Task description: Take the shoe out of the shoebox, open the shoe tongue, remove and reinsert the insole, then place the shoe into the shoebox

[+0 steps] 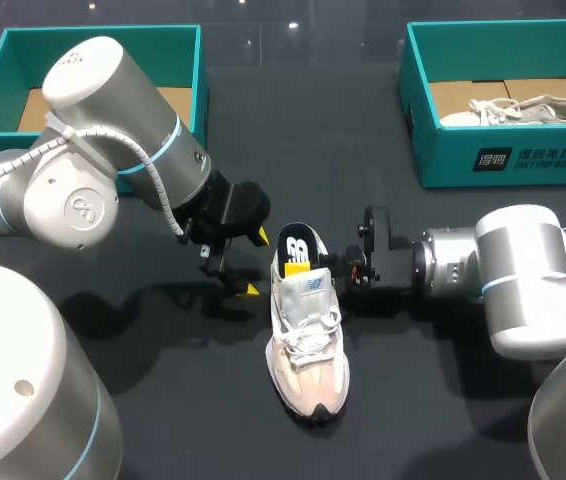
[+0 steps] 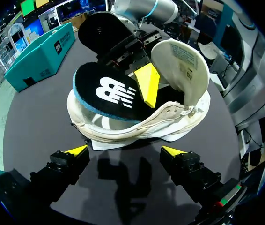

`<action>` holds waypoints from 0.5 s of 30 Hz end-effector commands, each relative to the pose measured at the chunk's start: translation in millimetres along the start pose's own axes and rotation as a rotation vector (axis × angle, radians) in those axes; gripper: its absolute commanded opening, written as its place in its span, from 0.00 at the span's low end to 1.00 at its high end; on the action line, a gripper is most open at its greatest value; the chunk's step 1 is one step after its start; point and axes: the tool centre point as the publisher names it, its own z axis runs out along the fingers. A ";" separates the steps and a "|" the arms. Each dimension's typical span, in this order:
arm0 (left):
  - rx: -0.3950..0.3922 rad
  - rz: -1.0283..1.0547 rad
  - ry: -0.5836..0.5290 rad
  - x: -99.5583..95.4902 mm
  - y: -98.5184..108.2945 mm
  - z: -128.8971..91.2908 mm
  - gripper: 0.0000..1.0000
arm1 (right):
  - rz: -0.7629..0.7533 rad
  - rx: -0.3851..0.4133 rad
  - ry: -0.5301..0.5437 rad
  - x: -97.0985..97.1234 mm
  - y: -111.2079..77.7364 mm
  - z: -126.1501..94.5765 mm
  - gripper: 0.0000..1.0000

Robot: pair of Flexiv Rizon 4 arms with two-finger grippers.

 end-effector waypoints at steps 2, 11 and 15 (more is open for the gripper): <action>-0.002 0.001 0.000 0.0 -0.3 0.6 1.00 | -0.028 0.027 -0.022 3.9 15.4 -2.1 0.40; -0.002 0.001 0.000 0.0 -0.3 0.6 1.00 | -0.047 0.039 -0.026 -2.4 31.8 -5.5 0.20; -0.002 0.001 0.000 0.0 -0.3 0.6 1.00 | -0.035 0.040 -0.021 -9.0 33.6 -5.7 0.08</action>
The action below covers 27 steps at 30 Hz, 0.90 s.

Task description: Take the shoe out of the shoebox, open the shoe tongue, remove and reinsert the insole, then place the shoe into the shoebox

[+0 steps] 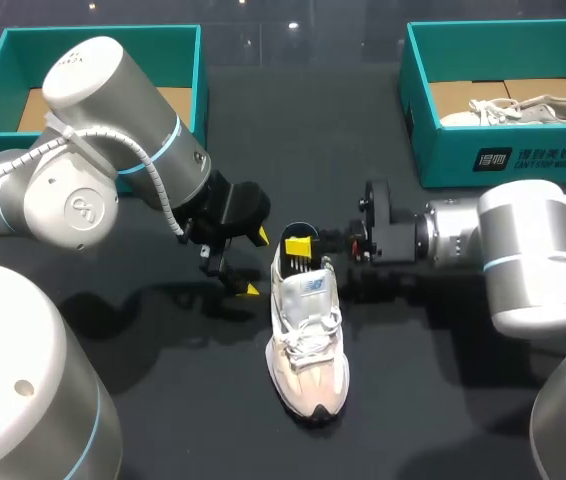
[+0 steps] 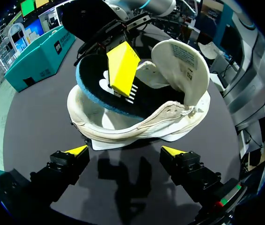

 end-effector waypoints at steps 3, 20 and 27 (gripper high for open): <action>-0.002 0.001 0.000 0.0 -0.3 0.6 1.00 | 0.026 0.008 0.014 -10.1 -0.7 -0.1 0.00; -0.002 0.001 0.000 0.0 -0.3 0.6 1.00 | 0.153 0.024 -0.007 -1.6 -44.8 3.1 0.00; -0.002 0.001 0.000 0.0 -0.3 0.6 1.00 | 0.105 0.040 -0.006 4.2 -34.4 4.9 0.41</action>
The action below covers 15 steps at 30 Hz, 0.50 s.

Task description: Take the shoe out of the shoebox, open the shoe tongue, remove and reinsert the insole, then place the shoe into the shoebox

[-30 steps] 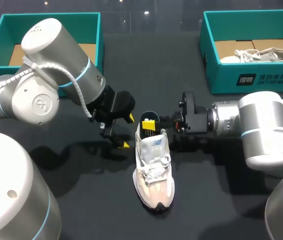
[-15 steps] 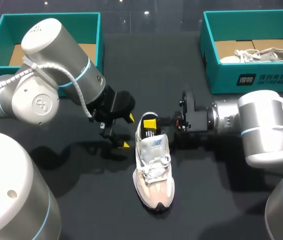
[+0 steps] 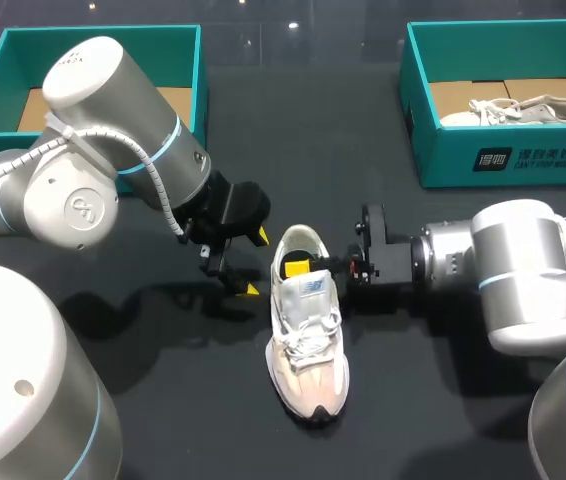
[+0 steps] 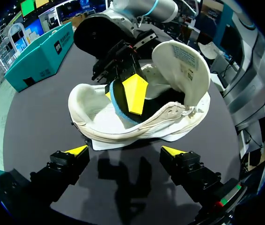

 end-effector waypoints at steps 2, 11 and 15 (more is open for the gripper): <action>-0.002 0.001 0.000 0.0 -0.3 0.6 1.00 | -0.035 0.018 -0.006 7.4 9.1 0.7 0.47; -0.002 0.001 0.000 0.0 -0.3 0.6 1.00 | -0.099 0.044 -0.010 9.6 29.2 -2.4 0.42; -0.002 0.001 0.000 0.0 -0.3 0.6 1.00 | -0.112 0.050 -0.009 8.0 34.2 -3.0 0.40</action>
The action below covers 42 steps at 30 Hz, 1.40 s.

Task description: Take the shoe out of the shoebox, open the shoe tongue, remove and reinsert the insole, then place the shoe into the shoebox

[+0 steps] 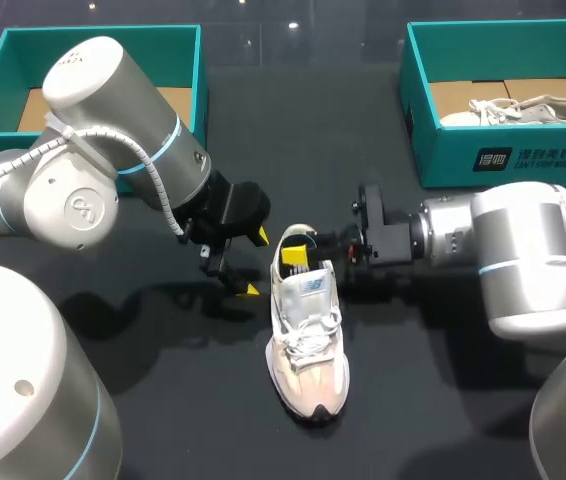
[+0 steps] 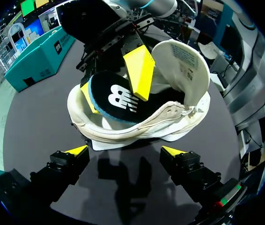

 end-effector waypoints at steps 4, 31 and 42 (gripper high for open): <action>-0.002 0.001 0.000 0.0 -0.2 0.6 1.00 | -0.021 0.006 0.003 -2.2 9.2 -4.9 0.36; -0.002 0.001 0.000 0.0 -0.2 0.6 1.00 | 0.032 0.018 -0.060 -0.5 -15.7 -4.0 0.47; -0.001 0.017 -0.005 1.0 -0.7 -4.7 1.00 | -0.028 0.067 -0.116 14.5 -1.6 -7.9 0.49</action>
